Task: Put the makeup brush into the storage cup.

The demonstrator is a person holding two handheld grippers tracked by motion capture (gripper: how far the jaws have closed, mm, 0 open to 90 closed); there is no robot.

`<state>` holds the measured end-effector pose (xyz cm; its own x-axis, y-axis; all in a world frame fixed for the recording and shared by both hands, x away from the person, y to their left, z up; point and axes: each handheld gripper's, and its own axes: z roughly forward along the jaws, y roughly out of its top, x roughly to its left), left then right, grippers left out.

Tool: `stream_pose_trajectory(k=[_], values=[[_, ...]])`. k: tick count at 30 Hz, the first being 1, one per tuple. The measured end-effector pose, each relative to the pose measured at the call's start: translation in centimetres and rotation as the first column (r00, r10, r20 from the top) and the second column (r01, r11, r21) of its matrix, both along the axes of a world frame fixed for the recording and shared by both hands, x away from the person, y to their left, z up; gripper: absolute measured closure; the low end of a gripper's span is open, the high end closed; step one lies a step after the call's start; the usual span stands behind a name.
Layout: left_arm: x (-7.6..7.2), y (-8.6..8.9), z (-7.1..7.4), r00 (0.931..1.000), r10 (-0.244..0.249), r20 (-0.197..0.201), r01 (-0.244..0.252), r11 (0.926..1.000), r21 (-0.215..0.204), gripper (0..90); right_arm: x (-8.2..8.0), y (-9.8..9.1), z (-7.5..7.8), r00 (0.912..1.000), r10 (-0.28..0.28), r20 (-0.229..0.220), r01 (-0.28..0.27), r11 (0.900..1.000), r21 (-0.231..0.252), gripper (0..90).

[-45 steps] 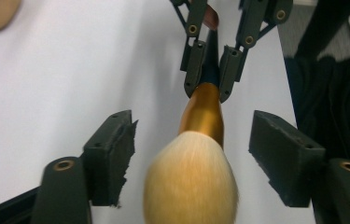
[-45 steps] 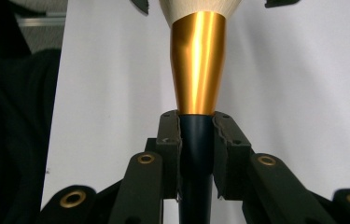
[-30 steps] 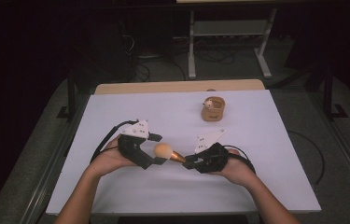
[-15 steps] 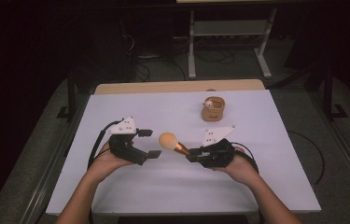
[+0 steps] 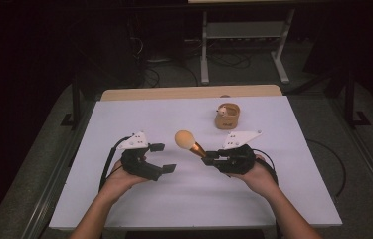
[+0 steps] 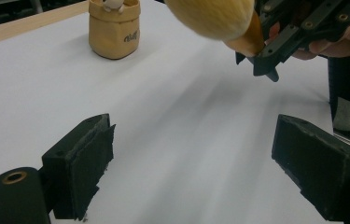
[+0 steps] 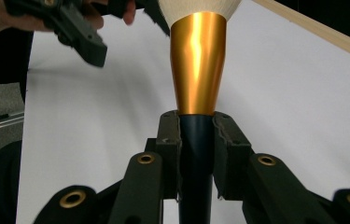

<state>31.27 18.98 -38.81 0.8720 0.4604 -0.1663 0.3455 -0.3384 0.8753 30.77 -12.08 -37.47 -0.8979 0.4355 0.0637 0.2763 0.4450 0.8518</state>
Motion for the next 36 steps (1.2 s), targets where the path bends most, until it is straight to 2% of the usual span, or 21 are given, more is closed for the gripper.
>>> stream_pose_trajectory(k=[4,7,10,14,18,21,22,31,36], values=[[-0.4,-0.2,-0.3,0.9998,0.016,-0.011,-0.017,0.9988,-0.047,12.4,-0.1,0.0,0.1,0.9999,-0.011,0.01,0.011,0.9999,0.007,73.4],[-0.2,-0.2,-0.2,0.9999,0.004,-0.012,-0.005,0.997,-0.077,13.0,-0.1,0.1,0.1,0.9997,-0.015,0.018,0.015,0.9997,0.02,73.4],[-0.2,-0.3,-0.4,0.9995,0.001,-0.031,-0.003,0.9965,-0.084,13.2,-0.1,0.1,-0.1,0.9996,-0.022,0.019,0.021,0.9995,0.024,73.5],[-0.3,-0.4,-0.2,0.9999,0.0,-0.013,-0.001,0.9958,-0.091,13.2,0.0,0.2,-0.3,0.9995,-0.027,0.019,0.026,0.9994,0.024,73.5],[-0.3,-0.6,-0.1,0.9998,-0.004,-0.017,0.002,0.9946,-0.104,13.2,-0.1,0.4,-0.3,0.9994,-0.029,0.017,0.028,0.999,0.035,73.4],[-0.2,-0.9,-0.2,0.9998,-0.01,-0.018,0.008,0.994,-0.109,13.2,0.0,0.6,-0.4,0.9991,-0.024,0.034,0.023,0.9992,0.033,73.5],[-0.2,-1.0,-0.2,0.9998,-0.013,-0.017,0.011,0.9939,-0.109,13.3,-0.1,0.7,-0.4,0.9994,-0.029,0.021,0.028,0.9986,0.045,73.5],[0.0,-1.8,-0.1,0.9993,-0.029,-0.025,0.026,0.9913,-0.129,14.0,0.0,1.5,-0.8,0.9993,-0.031,0.022,0.03,0.9971,0.07,73.4],[0.0,-1.8,0.0,0.9987,-0.039,-0.032,0.034,0.9872,-0.156,20.1,0.0,1.8,-0.9,0.9992,-0.027,0.029,0.025,0.9973,0.069,73.4]])
